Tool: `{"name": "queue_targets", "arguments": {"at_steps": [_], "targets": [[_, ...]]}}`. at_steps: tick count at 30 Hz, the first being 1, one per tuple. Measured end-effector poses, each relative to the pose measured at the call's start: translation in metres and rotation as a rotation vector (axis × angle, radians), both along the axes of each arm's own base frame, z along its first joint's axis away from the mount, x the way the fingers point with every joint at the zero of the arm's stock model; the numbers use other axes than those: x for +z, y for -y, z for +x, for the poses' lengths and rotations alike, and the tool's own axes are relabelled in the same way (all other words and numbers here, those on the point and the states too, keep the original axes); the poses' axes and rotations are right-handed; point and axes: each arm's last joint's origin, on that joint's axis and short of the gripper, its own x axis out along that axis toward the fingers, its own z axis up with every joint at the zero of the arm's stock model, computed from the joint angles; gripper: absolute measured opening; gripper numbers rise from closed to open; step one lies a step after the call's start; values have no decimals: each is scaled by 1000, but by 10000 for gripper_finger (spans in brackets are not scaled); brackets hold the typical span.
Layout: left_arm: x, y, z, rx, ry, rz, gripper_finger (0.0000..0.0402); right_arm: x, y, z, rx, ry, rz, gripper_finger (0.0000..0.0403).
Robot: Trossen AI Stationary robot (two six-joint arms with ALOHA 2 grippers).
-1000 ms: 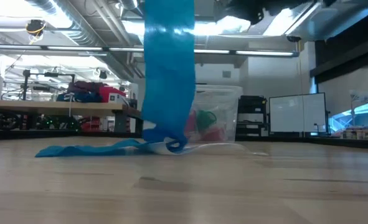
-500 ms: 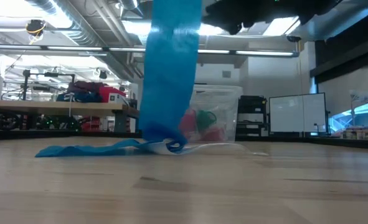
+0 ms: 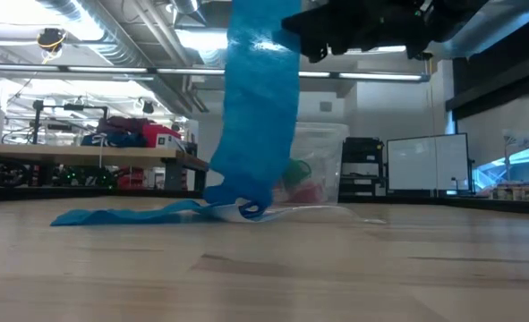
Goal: Roll bandage
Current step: Roll the blue bandage
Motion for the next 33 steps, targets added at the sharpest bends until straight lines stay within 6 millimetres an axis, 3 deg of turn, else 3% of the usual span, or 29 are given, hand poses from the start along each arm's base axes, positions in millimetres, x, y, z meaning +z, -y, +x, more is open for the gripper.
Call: {"name": "queue_targets", "arguments": {"at_steps": [6,10,13,17,19,24,33], "targets": [[3,-1,0,4,1,47,1,-14,-3,6,42,-57,29,247],[6,-2,-2,6,19,54,1,-14,-7,10,57,-14,16,218],[7,-2,-2,6,18,61,1,-12,-6,10,34,8,8,167],[8,-3,-2,15,30,65,1,-12,-10,11,58,15,-44,45],[9,-4,-2,53,23,84,1,-11,-18,10,96,30,-81,15],[9,-11,-3,173,-12,129,1,11,-34,-6,143,51,-92,6],[4,-24,-3,303,-123,208,1,56,-64,-58,179,66,-71,5]]}}
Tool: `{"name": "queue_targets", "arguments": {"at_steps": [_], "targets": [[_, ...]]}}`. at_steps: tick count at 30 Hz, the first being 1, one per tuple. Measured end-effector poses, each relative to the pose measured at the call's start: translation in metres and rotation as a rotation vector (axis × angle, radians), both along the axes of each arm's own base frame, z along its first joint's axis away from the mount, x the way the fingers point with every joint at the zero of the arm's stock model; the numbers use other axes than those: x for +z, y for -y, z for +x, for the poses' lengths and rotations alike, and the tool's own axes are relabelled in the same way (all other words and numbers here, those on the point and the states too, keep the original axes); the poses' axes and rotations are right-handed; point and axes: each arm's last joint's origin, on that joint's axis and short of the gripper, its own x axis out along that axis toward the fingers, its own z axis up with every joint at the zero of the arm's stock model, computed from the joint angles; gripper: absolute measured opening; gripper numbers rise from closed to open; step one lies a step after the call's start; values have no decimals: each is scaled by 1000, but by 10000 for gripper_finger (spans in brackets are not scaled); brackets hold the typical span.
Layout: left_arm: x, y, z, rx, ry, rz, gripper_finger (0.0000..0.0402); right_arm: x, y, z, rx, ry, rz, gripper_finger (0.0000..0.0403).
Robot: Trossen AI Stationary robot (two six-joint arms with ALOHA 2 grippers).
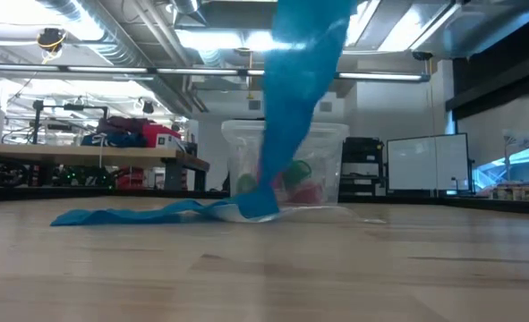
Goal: Roll bandage
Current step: Roll the blue bandage
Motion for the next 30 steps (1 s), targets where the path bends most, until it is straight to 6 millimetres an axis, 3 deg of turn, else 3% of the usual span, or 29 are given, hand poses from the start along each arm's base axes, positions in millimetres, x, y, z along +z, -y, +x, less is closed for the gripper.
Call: {"name": "queue_targets", "arguments": {"at_steps": [6,11,17,24,30], "targets": [[-18,-8,7,51,-63,-26,1,27,-22,-14,38,17,30,3],[-46,-6,18,60,-112,-55,1,54,-38,-20,8,9,13,3],[-82,2,32,52,-168,-87,1,83,-43,-26,-19,41,18,3],[-99,14,42,25,-242,-48,0,70,-44,-20,-44,-112,112,13],[-96,20,41,22,-306,56,0,37,-45,-10,-164,-420,179,93]]}}
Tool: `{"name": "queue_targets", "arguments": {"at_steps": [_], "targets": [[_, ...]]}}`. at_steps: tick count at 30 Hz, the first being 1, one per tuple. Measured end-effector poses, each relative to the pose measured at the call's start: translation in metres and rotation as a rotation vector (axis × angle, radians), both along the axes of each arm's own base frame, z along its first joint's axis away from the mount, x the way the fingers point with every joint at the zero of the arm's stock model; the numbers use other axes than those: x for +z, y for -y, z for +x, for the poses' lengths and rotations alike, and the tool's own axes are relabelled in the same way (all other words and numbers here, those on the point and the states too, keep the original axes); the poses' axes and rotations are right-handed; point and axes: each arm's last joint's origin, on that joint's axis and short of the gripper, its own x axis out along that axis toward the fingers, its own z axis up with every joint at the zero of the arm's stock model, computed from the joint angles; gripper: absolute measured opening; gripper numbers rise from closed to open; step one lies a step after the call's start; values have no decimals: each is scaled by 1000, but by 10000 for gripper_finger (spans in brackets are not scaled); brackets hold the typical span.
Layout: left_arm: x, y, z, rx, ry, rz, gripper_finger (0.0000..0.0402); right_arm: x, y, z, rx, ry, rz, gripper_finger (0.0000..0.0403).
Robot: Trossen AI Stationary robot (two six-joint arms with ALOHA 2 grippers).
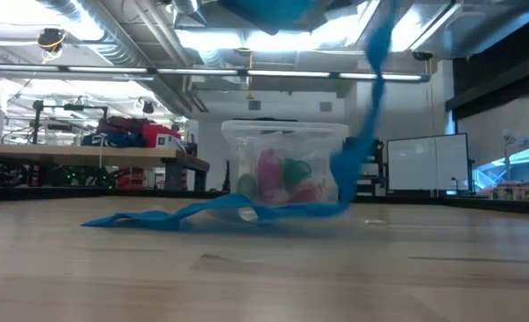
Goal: Roll bandage
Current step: Roll the blue bandage
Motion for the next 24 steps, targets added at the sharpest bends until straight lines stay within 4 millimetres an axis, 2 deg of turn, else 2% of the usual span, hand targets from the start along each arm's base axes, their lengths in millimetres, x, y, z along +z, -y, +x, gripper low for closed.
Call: {"name": "queue_targets", "arguments": {"at_steps": [6,11,14,17,21,24], "targets": [[2,4,0,-32,-93,104,0,-26,5,-16,-50,-359,-21,195],[6,4,1,-23,-111,152,0,-30,9,-26,-95,-488,-57,241],[5,4,2,-47,-130,160,0,-27,13,-30,-149,-419,-158,248],[0,7,7,-70,-157,168,0,-22,25,-34,-201,-248,-235,245],[-9,11,15,-93,-221,211,0,-22,57,-37,-247,25,-199,230],[-12,17,22,-119,-252,261,0,-25,86,-35,-293,205,-83,219]]}}
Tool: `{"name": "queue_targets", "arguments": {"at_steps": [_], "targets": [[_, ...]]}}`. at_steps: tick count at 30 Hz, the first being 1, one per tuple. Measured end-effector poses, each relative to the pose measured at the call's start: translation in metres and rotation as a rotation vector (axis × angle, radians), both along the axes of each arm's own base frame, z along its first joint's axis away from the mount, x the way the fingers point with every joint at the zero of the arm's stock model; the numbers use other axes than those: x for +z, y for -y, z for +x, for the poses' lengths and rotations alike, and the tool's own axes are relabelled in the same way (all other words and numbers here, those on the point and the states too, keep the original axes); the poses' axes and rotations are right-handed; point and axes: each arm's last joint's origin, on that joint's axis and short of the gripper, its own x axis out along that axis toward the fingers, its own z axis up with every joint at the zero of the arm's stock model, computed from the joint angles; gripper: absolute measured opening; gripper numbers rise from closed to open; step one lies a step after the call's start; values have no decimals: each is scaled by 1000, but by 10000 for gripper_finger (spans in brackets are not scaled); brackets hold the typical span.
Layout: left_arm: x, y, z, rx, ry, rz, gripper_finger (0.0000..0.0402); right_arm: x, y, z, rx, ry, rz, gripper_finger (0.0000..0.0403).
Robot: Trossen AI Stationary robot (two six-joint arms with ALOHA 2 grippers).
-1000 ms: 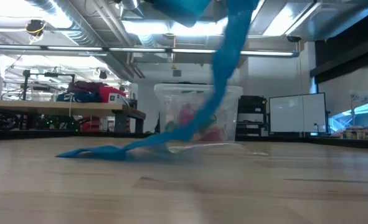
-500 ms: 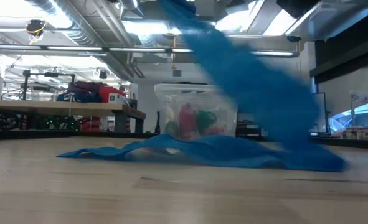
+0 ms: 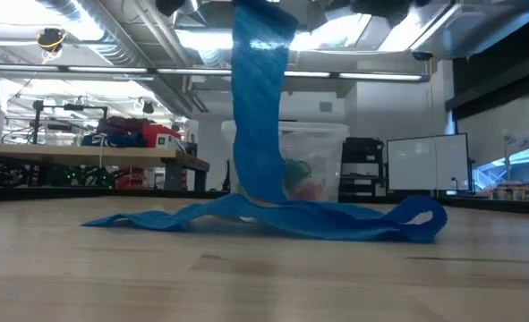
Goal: Roll bandage
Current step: Roll the blue bandage
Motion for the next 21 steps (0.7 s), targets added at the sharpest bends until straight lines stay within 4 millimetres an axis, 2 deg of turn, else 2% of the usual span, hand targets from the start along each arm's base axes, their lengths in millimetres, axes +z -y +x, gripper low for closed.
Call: {"name": "queue_targets", "arguments": {"at_steps": [4,6,13,21], "targets": [[0,8,11,-39,-31,95,0,-10,26,9,96,126,183,214],[2,10,16,-48,-23,131,0,-17,33,16,155,111,242,214],[2,13,23,-77,-35,190,0,-25,36,33,247,127,291,214],[4,18,21,-97,-36,199,0,-16,46,23,199,164,276,214]]}}
